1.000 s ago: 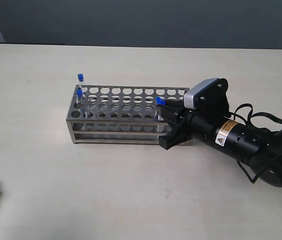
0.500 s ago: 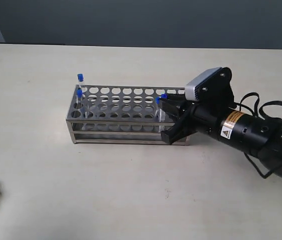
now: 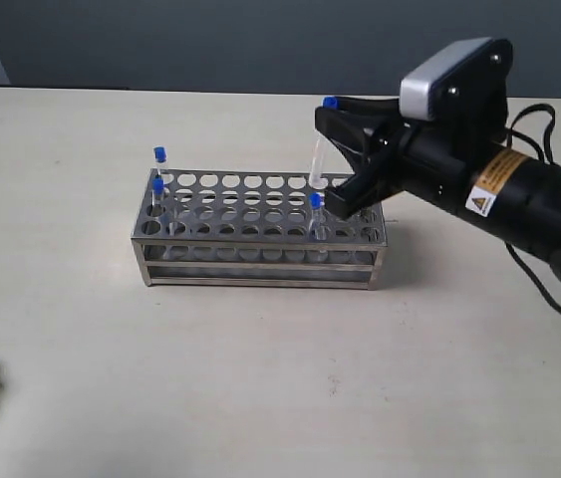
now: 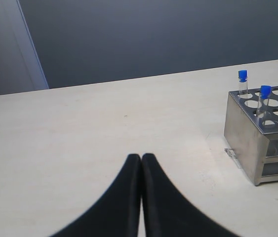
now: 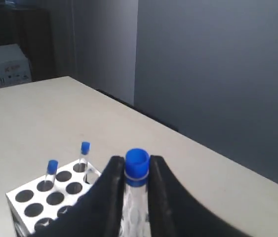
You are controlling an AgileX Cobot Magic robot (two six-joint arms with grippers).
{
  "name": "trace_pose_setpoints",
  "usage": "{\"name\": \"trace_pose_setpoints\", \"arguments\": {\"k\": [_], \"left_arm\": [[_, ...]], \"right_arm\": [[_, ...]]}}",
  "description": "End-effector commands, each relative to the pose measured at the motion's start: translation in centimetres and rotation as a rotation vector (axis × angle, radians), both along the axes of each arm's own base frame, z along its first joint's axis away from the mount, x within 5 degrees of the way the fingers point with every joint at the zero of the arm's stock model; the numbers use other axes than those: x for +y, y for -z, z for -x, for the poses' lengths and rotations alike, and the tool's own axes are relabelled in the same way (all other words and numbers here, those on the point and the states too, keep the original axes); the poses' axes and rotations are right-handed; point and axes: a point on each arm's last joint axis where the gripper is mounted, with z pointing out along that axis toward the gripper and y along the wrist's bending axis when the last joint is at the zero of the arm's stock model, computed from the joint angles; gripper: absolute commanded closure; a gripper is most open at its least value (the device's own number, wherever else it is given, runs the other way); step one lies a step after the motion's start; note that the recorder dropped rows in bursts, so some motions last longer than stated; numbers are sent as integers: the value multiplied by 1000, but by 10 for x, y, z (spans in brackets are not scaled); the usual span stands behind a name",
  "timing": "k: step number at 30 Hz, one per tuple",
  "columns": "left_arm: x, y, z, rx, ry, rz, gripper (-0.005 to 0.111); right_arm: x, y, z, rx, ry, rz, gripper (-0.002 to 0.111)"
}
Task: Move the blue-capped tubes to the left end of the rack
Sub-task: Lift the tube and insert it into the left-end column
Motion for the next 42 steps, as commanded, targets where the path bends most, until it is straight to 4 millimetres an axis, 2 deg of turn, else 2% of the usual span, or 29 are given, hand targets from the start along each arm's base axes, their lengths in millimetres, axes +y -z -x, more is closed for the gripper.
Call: {"name": "trace_pose_setpoints", "arguments": {"k": [1, 3, 6, 8, 13, 16, 20, 25, 30, 42], "left_arm": [[0, -2, 0, -10, 6, 5, 106], [0, -2, 0, -10, 6, 5, 106], [0, -2, 0, -10, 6, 5, 106], [0, -2, 0, -10, 6, 5, 106], [0, -2, 0, -10, 6, 5, 106], [0, -2, 0, -10, 6, 5, 106], [0, -2, 0, -10, 6, 5, 106], [0, -2, 0, -10, 6, 5, 106], [0, -2, 0, -10, 6, 5, 106], [0, -2, 0, -10, 6, 5, 106]], "right_arm": [[19, -21, -13, -8, -90, -48, 108], [33, -33, -27, -22, -140, -68, 108], [48, -40, -42, -16, -188, -89, 108], [67, -34, -52, 17, -249, -84, 108], [99, -19, -58, 32, -305, -57, 108], [127, -2, -63, 54, -332, -23, 108], [147, 13, -74, 68, -325, 14, 108], [159, 25, -85, 103, -324, -4, 108], [165, 31, -82, 118, -331, 20, 108], [164, 35, -83, 127, -315, 63, 108]]}}
